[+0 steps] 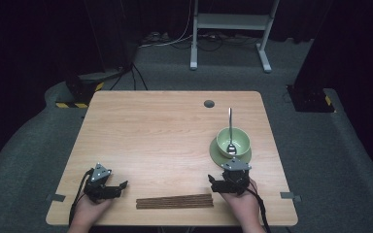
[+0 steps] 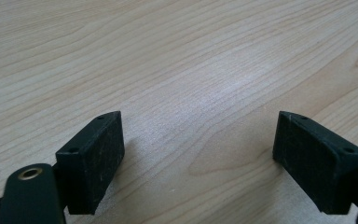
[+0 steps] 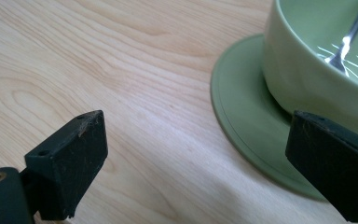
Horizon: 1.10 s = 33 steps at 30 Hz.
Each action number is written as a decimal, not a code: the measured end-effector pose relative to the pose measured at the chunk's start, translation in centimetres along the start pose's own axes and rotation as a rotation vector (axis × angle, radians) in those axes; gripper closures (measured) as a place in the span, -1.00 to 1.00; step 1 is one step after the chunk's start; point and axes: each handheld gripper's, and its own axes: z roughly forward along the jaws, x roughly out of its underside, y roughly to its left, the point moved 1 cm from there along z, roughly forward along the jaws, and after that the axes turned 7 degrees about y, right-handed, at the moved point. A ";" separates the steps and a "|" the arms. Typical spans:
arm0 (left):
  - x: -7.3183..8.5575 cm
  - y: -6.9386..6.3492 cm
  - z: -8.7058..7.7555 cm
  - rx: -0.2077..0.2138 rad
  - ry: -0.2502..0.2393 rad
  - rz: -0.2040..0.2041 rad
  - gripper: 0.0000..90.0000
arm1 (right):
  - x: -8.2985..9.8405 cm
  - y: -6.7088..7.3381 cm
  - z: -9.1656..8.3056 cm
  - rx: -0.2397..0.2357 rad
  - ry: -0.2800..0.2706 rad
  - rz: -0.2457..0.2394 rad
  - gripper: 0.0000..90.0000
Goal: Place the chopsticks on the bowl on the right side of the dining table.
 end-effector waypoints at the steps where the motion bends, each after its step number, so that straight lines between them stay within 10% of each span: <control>1: 0.0 0.0 0.0 -0.005 0.000 -0.003 -0.62 | -0.1 0.1 0.0 -0.005 -0.002 -0.001 -0.88; 33: -0.1 0.2 0.1 -0.027 0.006 -0.037 -0.67 | -2.1 4.8 1.8 -0.244 -0.025 -0.089 -0.46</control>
